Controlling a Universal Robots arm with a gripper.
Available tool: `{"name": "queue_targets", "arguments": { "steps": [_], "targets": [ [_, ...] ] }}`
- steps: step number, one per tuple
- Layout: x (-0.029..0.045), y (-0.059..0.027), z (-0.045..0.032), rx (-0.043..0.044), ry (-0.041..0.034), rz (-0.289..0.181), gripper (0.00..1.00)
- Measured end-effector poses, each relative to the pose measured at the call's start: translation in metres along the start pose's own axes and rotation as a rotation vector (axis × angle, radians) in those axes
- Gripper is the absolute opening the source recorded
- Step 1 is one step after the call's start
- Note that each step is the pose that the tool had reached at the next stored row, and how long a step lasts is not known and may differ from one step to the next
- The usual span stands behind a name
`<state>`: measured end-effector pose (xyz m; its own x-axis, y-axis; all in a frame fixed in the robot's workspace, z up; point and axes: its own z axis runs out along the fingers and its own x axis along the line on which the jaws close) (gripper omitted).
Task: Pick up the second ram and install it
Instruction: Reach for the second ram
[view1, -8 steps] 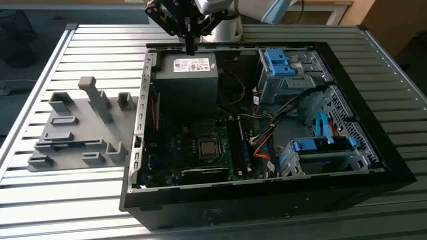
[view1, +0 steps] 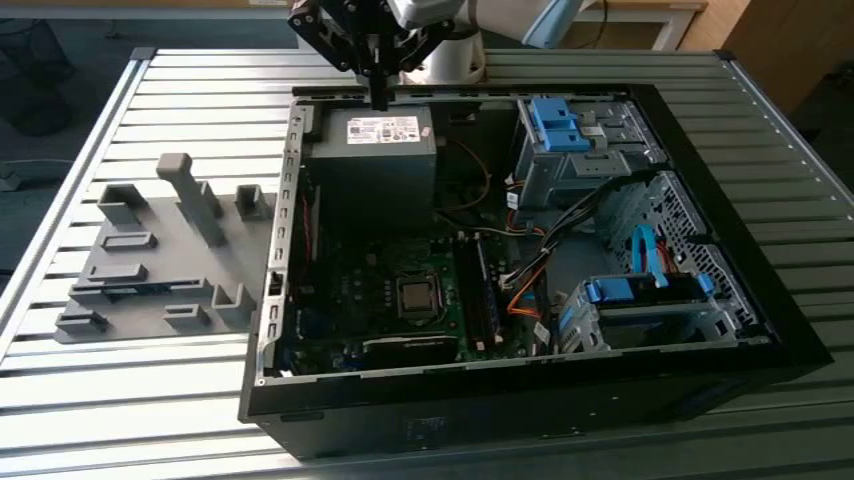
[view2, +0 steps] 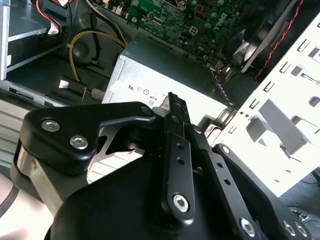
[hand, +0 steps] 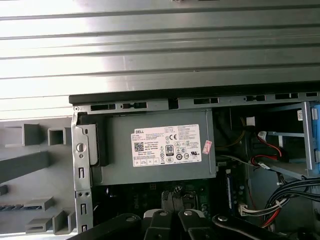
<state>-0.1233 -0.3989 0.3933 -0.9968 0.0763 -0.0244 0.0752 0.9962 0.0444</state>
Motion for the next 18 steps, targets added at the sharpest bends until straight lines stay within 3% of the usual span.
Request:
{"name": "queue_targets", "arguments": {
  "steps": [18],
  "targets": [
    [0.0066, -0.0005, -0.0001, 0.0, 0.0, 0.0, 0.11]
  ]
}}
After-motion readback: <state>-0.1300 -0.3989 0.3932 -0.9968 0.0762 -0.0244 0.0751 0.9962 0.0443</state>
